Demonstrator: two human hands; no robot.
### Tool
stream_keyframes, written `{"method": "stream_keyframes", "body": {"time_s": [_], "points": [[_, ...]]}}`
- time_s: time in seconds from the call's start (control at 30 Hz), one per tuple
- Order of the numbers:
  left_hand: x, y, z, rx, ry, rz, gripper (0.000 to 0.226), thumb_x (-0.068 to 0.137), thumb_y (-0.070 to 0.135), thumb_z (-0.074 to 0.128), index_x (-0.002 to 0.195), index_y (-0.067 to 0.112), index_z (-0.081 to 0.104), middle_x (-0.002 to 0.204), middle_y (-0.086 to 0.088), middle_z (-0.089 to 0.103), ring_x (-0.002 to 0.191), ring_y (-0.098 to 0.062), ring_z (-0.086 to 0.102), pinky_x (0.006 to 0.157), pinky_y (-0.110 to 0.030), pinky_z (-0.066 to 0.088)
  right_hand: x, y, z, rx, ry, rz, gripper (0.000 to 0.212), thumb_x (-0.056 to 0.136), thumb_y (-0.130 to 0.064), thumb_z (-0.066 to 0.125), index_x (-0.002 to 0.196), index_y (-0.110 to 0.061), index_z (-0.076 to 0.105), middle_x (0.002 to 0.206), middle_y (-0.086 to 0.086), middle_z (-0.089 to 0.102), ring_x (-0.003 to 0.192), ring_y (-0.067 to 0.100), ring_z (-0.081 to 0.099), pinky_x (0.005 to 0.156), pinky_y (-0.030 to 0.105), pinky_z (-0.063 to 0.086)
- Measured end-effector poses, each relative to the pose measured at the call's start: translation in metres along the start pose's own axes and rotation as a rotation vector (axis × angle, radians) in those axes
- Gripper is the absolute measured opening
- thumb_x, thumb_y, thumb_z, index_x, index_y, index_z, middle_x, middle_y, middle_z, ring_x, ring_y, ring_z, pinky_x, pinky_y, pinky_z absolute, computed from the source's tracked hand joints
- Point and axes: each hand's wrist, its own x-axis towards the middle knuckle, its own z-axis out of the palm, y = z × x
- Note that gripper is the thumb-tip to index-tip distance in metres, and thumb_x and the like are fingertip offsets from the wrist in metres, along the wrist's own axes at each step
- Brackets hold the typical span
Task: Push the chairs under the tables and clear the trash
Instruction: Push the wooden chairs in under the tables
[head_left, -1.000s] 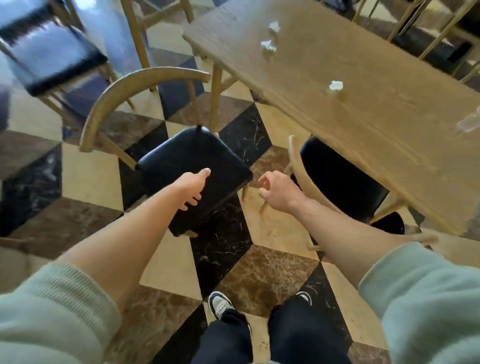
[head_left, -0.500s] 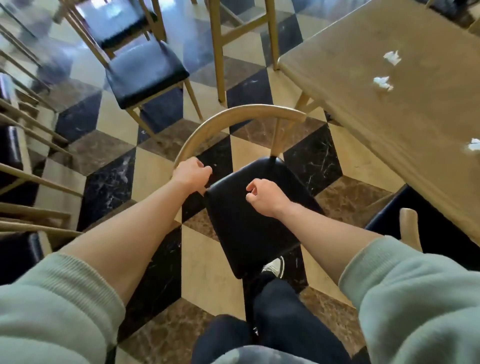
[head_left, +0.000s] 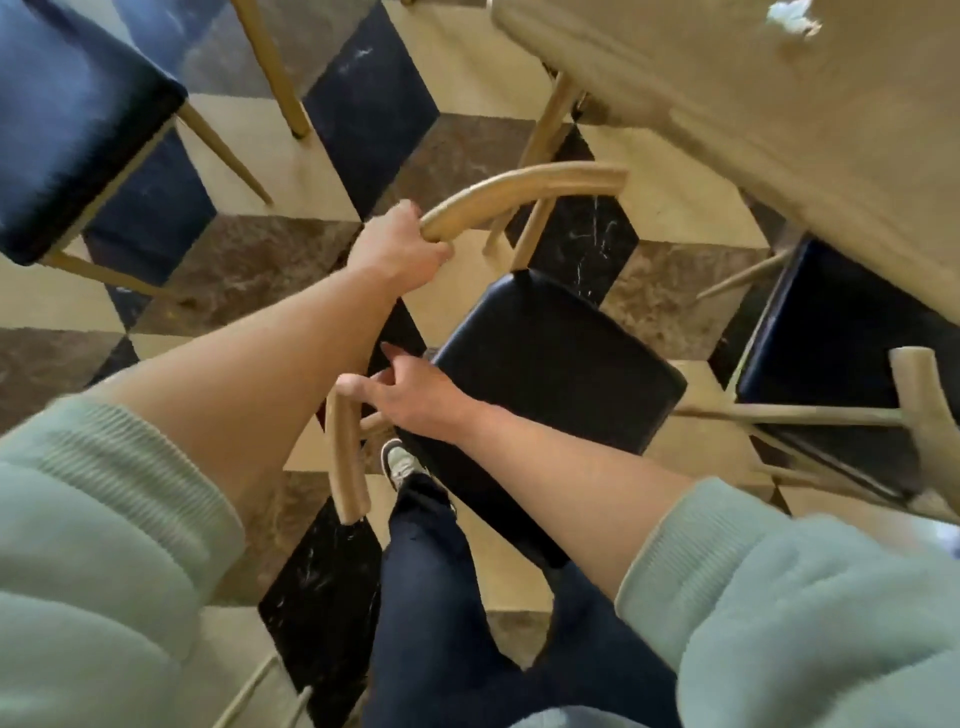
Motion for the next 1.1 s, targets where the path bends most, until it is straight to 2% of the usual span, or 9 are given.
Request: {"method": "stream_keyframes", "body": {"time_s": [0.07, 0.17, 0.23, 0.4, 0.5, 0.57, 0.7, 0.9, 1.1], "points": [[0.027, 0.011, -0.006, -0.005, -0.122, 0.13, 0.034, 0.087, 0.034, 0.073, 0.118, 0.028, 0.06, 0.095, 0.006, 0.063, 0.083, -0.009, 0.062, 0.061, -0.023, 0.045, 0.018, -0.017, 0.02, 0.21, 0.044, 0.118, 0.105, 0.059, -0.075, 0.066, 0.14, -0.012, 0.044, 0.12, 0.003, 0.065, 0.112, 0.022, 0.065, 0.095, 0.039, 0.054], [0.049, 0.031, -0.017, 0.051, -0.275, 0.28, 0.042, 0.085, 0.028, 0.075, 0.125, 0.027, 0.06, 0.102, 0.005, 0.062, 0.082, -0.008, 0.059, 0.059, -0.021, 0.042, 0.032, -0.022, 0.042, 0.377, 0.15, 0.196, 0.079, 0.065, -0.05, 0.073, 0.129, -0.013, 0.043, 0.103, 0.01, 0.072, 0.09, 0.021, 0.073, 0.088, 0.048, 0.06], [0.052, 0.035, -0.022, 0.07, -0.302, 0.312, 0.044, 0.083, 0.027, 0.077, 0.125, 0.026, 0.063, 0.101, 0.003, 0.065, 0.083, -0.009, 0.061, 0.059, -0.022, 0.044, 0.031, -0.021, 0.043, 0.359, 0.187, 0.221, 0.07, 0.07, -0.036, 0.072, 0.129, -0.018, 0.04, 0.105, 0.013, 0.068, 0.094, 0.028, 0.069, 0.088, 0.051, 0.059], [0.045, 0.022, -0.021, -0.096, -0.228, 0.252, 0.045, 0.082, 0.02, 0.078, 0.124, 0.025, 0.064, 0.097, 0.004, 0.065, 0.083, -0.01, 0.063, 0.06, -0.021, 0.044, 0.017, -0.01, 0.029, 0.33, 0.088, 0.214, 0.074, 0.071, -0.032, 0.074, 0.134, -0.034, 0.034, 0.11, 0.008, 0.059, 0.1, 0.027, 0.064, 0.093, 0.051, 0.056], [0.045, 0.019, -0.027, -0.164, -0.18, 0.156, 0.049, 0.08, 0.021, 0.077, 0.125, 0.027, 0.059, 0.097, 0.005, 0.061, 0.083, -0.01, 0.061, 0.058, -0.022, 0.045, 0.007, 0.001, 0.008, 0.156, 0.032, 0.231, 0.077, 0.068, -0.042, 0.071, 0.136, -0.04, 0.036, 0.107, 0.003, 0.062, 0.098, 0.025, 0.064, 0.09, 0.049, 0.056], [0.047, 0.017, -0.033, -0.192, -0.141, 0.073, 0.048, 0.078, 0.023, 0.078, 0.121, 0.028, 0.056, 0.098, 0.004, 0.059, 0.084, -0.012, 0.062, 0.056, -0.025, 0.048, -0.002, 0.009, -0.012, 0.027, 0.012, 0.263, 0.074, 0.064, -0.047, 0.069, 0.132, -0.032, 0.045, 0.102, 0.003, 0.065, 0.092, 0.023, 0.066, 0.083, 0.047, 0.059], [0.044, 0.019, -0.036, -0.226, -0.054, -0.12, 0.047, 0.075, 0.028, 0.078, 0.11, 0.027, 0.048, 0.098, 0.0, 0.058, 0.082, -0.02, 0.065, 0.049, -0.034, 0.057, -0.026, 0.026, -0.056, -0.104, 0.096, 0.16, 0.059, 0.073, -0.032, 0.068, 0.129, -0.032, 0.048, 0.097, 0.001, 0.067, 0.082, 0.017, 0.069, 0.071, 0.037, 0.06], [0.034, 0.07, -0.002, -0.208, -0.171, -0.221, 0.047, 0.087, 0.036, 0.075, 0.121, 0.01, 0.055, 0.097, -0.015, 0.07, 0.068, -0.025, 0.077, 0.052, -0.047, 0.064, -0.1, 0.07, -0.159, -0.709, 0.44, 0.16, 0.033, 0.083, -0.036, 0.07, 0.113, -0.035, 0.057, 0.094, -0.005, 0.067, 0.087, 0.022, 0.066, 0.077, 0.042, 0.055], [0.009, 0.129, 0.052, -0.364, -0.22, -0.323, 0.044, 0.095, 0.026, 0.066, 0.129, 0.003, 0.049, 0.103, -0.024, 0.068, 0.069, -0.04, 0.076, 0.064, -0.053, 0.064, -0.146, 0.121, -0.224, -0.965, 0.697, 0.139, 0.03, 0.089, -0.03, 0.073, 0.117, -0.034, 0.063, 0.097, -0.005, 0.067, 0.102, 0.024, 0.06, 0.105, 0.049, 0.038]]}}
